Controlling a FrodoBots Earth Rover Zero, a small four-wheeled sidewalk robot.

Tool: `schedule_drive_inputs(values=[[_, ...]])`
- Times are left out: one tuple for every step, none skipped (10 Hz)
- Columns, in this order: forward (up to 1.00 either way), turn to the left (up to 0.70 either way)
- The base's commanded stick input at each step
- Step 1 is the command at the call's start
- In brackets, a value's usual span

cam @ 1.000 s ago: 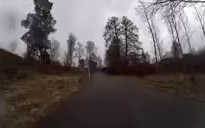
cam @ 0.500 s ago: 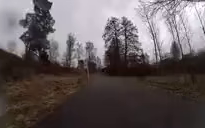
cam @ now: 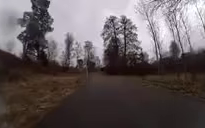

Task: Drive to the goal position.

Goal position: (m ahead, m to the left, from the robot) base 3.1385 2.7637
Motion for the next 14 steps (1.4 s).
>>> schedule_drive_inputs(values=[[0.70, 0.00], [0.70, 0.00], [0.70, 0.00], [0.70, 0.00], [0.70, 0.00], [0.70, 0.00], [0.70, 0.00], [0.70, 0.00], [0.70, 0.00], [0.70, 0.00], [0.70, 0.00], [0.70, 0.00], [0.70, 0.00], [0.70, 0.00]])
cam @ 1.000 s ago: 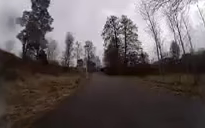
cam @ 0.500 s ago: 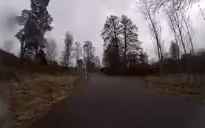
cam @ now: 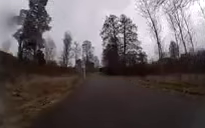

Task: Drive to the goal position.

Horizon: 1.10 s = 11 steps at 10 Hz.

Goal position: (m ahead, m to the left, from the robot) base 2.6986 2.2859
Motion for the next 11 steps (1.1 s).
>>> schedule_drive_inputs(values=[[0.70, 0.00], [0.70, 0.00], [0.70, 0.00], [0.70, 0.00], [0.70, 0.00], [0.70, 0.00], [0.70, 0.00], [0.70, 0.00], [0.70, 0.00], [0.70, 0.00], [0.70, 0.00]])
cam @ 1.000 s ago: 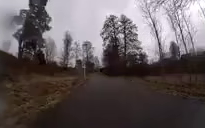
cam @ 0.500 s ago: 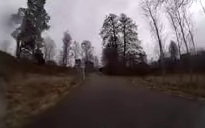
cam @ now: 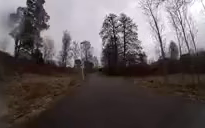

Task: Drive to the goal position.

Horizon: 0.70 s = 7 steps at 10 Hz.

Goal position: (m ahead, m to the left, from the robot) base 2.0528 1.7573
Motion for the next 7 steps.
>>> schedule_drive_inputs(values=[[0.70, 0.00], [0.70, 0.00], [0.70, 0.00], [0.70, 0.00], [0.70, 0.00], [0.70, 0.00], [0.70, 0.33]])
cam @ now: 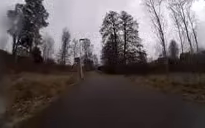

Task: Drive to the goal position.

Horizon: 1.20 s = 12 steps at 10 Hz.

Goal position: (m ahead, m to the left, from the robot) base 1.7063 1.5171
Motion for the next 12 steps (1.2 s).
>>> schedule_drive_inputs(values=[[0.70, 0.27], [0.70, 0.20], [0.70, 0.14], [0.70, 0.08], [0.70, 0.01], [0.70, 0.00], [0.70, 0.00], [0.70, 0.00], [0.70, 0.00], [0.70, 0.00], [0.70, 0.00], [0.70, 0.00]])
